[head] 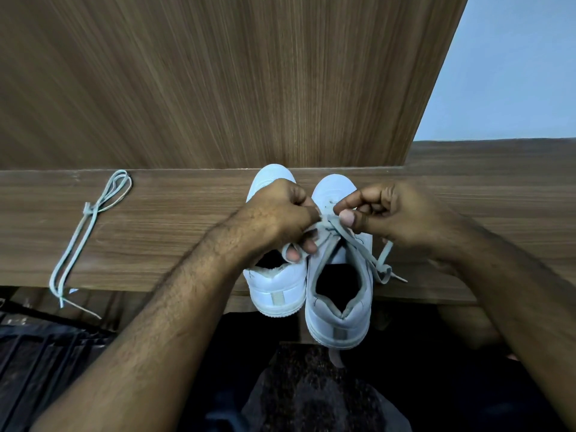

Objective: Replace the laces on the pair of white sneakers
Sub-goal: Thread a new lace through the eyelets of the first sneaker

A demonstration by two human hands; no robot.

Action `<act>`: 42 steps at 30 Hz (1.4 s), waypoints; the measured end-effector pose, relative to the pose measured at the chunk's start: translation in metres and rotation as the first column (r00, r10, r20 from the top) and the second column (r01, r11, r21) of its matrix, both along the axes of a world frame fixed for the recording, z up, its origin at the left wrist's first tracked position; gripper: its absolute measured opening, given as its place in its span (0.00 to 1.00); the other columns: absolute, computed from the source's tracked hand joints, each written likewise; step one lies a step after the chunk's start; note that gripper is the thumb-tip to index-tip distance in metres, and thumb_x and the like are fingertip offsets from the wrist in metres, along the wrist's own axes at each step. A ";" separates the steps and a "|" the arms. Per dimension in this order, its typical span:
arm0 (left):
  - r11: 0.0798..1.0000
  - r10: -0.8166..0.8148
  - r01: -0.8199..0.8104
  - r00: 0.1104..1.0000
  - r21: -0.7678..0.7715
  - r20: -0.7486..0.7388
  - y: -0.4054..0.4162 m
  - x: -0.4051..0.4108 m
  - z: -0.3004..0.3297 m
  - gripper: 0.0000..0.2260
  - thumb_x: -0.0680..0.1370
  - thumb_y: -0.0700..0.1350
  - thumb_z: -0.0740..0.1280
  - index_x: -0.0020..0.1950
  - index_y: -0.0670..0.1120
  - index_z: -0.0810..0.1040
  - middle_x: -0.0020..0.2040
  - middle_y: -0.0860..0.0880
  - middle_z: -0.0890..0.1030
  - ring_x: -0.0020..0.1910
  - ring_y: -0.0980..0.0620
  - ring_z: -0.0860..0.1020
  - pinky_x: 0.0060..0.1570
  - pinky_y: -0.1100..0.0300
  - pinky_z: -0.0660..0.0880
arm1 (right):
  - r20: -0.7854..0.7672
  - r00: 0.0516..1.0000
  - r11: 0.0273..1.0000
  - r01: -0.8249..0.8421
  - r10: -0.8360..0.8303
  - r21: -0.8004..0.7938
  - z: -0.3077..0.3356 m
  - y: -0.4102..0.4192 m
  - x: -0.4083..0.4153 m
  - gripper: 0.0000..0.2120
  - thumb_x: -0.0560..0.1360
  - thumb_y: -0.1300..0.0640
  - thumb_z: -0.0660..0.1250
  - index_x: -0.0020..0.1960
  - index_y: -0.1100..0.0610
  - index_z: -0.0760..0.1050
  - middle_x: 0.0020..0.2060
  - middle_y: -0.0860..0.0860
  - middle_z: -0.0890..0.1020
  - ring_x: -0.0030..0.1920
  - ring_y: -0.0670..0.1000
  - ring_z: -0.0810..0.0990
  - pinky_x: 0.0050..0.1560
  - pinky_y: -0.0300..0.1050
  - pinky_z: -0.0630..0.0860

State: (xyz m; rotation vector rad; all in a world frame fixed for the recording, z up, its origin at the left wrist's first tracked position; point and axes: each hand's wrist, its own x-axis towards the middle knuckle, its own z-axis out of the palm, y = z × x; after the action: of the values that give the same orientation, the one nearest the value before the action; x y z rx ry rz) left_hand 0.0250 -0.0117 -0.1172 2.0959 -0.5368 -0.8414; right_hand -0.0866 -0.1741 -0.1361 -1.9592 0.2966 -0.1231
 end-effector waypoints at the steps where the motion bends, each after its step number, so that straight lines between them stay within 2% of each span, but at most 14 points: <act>1: 0.999 0.037 -0.038 0.998 0.019 0.053 0.001 0.001 0.001 0.07 0.80 0.40 0.62 0.45 0.43 0.78 0.32 0.42 0.84 0.29 0.42 0.78 0.35 0.52 0.75 | -0.046 0.998 0.999 -0.035 0.034 -0.013 0.000 -0.003 -0.001 0.18 0.65 0.41 0.74 0.50 0.50 0.84 0.35 0.49 0.83 0.35 0.45 0.78 0.36 0.32 0.70; 4: 0.988 0.144 -0.137 0.983 -0.067 0.116 0.008 0.007 0.006 0.08 0.81 0.41 0.60 0.48 0.39 0.75 0.31 0.41 0.82 0.26 0.38 0.80 0.28 0.57 0.74 | -0.115 0.988 0.995 -0.096 0.100 0.035 0.003 -0.007 -0.007 0.19 0.65 0.42 0.74 0.51 0.52 0.83 0.35 0.48 0.83 0.34 0.41 0.76 0.34 0.29 0.70; 7: 0.981 0.176 -0.166 0.979 -0.103 0.104 0.010 0.007 0.008 0.10 0.82 0.40 0.58 0.47 0.36 0.74 0.27 0.42 0.79 0.17 0.48 0.74 0.21 0.62 0.68 | -0.014 1.000 0.985 0.000 0.002 0.170 0.007 -0.013 -0.009 0.16 0.69 0.47 0.72 0.52 0.56 0.83 0.38 0.58 0.83 0.39 0.45 0.79 0.42 0.32 0.74; 14: 0.958 0.236 -0.232 0.972 -0.166 0.003 0.004 0.007 0.004 0.09 0.82 0.42 0.55 0.47 0.41 0.73 0.32 0.43 0.83 0.28 0.44 0.81 0.29 0.60 0.74 | 0.142 0.978 0.797 0.035 -0.151 0.603 0.016 -0.011 -0.006 0.09 0.75 0.49 0.66 0.49 0.55 0.78 0.31 0.48 0.72 0.30 0.45 0.70 0.37 0.40 0.78; 16: 0.905 0.340 -0.340 0.939 -0.256 -0.045 0.004 0.010 0.005 0.09 0.83 0.43 0.54 0.50 0.41 0.72 0.31 0.43 0.82 0.26 0.47 0.80 0.27 0.62 0.74 | 0.120 0.983 0.864 0.060 -0.137 0.499 0.015 -0.012 -0.007 0.09 0.74 0.48 0.67 0.49 0.53 0.78 0.32 0.48 0.73 0.28 0.43 0.67 0.28 0.37 0.72; 18: 0.803 0.421 -0.448 0.893 -0.394 -0.158 0.006 0.015 0.007 0.11 0.84 0.44 0.52 0.54 0.39 0.71 0.32 0.43 0.82 0.28 0.46 0.82 0.27 0.61 0.75 | 0.060 0.997 0.984 0.045 -0.056 0.172 0.009 -0.017 -0.009 0.12 0.71 0.45 0.71 0.50 0.50 0.80 0.36 0.49 0.78 0.30 0.42 0.70 0.27 0.36 0.68; 22: 0.546 0.492 -0.599 0.795 -0.586 -0.355 0.011 0.019 0.017 0.18 0.83 0.43 0.49 0.39 0.41 0.71 0.36 0.41 0.84 0.35 0.45 0.86 0.31 0.60 0.79 | -0.197 0.974 0.948 -0.163 0.110 -0.275 -0.006 -0.025 -0.010 0.19 0.68 0.40 0.77 0.54 0.48 0.80 0.39 0.45 0.84 0.39 0.48 0.82 0.45 0.52 0.79; 25: 0.399 0.502 -0.709 0.699 -0.581 -0.509 0.014 0.020 0.020 0.17 0.83 0.43 0.50 0.37 0.45 0.69 0.34 0.45 0.84 0.37 0.45 0.86 0.35 0.58 0.81 | -0.248 0.962 0.921 -0.198 0.117 -0.335 -0.008 -0.025 -0.008 0.13 0.70 0.47 0.77 0.50 0.51 0.81 0.40 0.51 0.86 0.42 0.54 0.84 0.49 0.54 0.80; 27: 0.344 0.461 -0.766 0.642 -0.544 -0.612 0.016 0.024 0.020 0.14 0.82 0.43 0.51 0.38 0.46 0.67 0.27 0.49 0.78 0.24 0.53 0.79 0.27 0.61 0.77 | -0.185 0.976 0.956 -0.162 0.117 -0.246 -0.006 -0.023 -0.008 0.13 0.69 0.46 0.77 0.48 0.53 0.81 0.39 0.55 0.85 0.38 0.57 0.83 0.45 0.53 0.78; 30: 0.569 0.452 -0.638 0.770 -0.519 -0.451 0.015 0.024 0.017 0.10 0.82 0.43 0.54 0.40 0.48 0.67 0.29 0.50 0.68 0.21 0.56 0.61 0.21 0.67 0.59 | -0.061 0.997 0.995 -0.045 0.039 -0.094 -0.004 -0.023 -0.007 0.18 0.66 0.42 0.74 0.47 0.55 0.81 0.40 0.60 0.85 0.38 0.52 0.79 0.45 0.50 0.72; 32: 0.816 0.369 -0.371 0.924 -0.442 -0.095 0.012 0.018 0.012 0.08 0.82 0.47 0.62 0.43 0.48 0.72 0.33 0.49 0.72 0.24 0.55 0.64 0.23 0.66 0.60 | -0.024 0.999 0.999 -0.027 0.026 -0.045 -0.002 -0.024 -0.006 0.18 0.66 0.44 0.74 0.48 0.56 0.82 0.43 0.61 0.85 0.41 0.51 0.80 0.48 0.50 0.73; 34: 0.953 0.122 -0.061 0.974 -0.295 0.192 0.010 0.013 0.003 0.10 0.79 0.54 0.69 0.48 0.47 0.78 0.39 0.46 0.79 0.29 0.55 0.71 0.28 0.64 0.67 | -0.014 0.999 0.998 -0.047 0.047 -0.036 0.000 -0.023 -0.007 0.17 0.66 0.45 0.75 0.49 0.55 0.83 0.45 0.63 0.84 0.42 0.52 0.79 0.50 0.53 0.74; 37: 0.963 -0.252 0.269 0.904 -0.003 0.345 0.007 0.011 -0.006 0.14 0.71 0.56 0.78 0.53 0.53 0.82 0.42 0.53 0.82 0.36 0.59 0.76 0.40 0.62 0.74 | -0.016 0.999 0.999 -0.044 0.044 -0.029 0.000 -0.023 -0.010 0.16 0.65 0.48 0.76 0.50 0.55 0.83 0.48 0.64 0.83 0.44 0.54 0.79 0.54 0.58 0.77; 42: 0.966 -0.233 0.259 0.874 -0.005 0.426 0.006 0.013 -0.005 0.08 0.71 0.49 0.79 0.45 0.49 0.84 0.38 0.55 0.84 0.36 0.63 0.78 0.40 0.68 0.74 | 0.022 1.000 1.000 0.007 -0.006 -0.019 0.006 -0.023 -0.011 0.07 0.71 0.58 0.75 0.47 0.59 0.82 0.47 0.68 0.82 0.42 0.54 0.76 0.49 0.50 0.72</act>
State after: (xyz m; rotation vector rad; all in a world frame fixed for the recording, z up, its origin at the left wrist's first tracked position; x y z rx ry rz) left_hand 0.0382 -0.0057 -0.1227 2.1881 -1.0672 -0.4906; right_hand -0.0971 -0.1973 -0.1301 -1.9749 0.2882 -0.1527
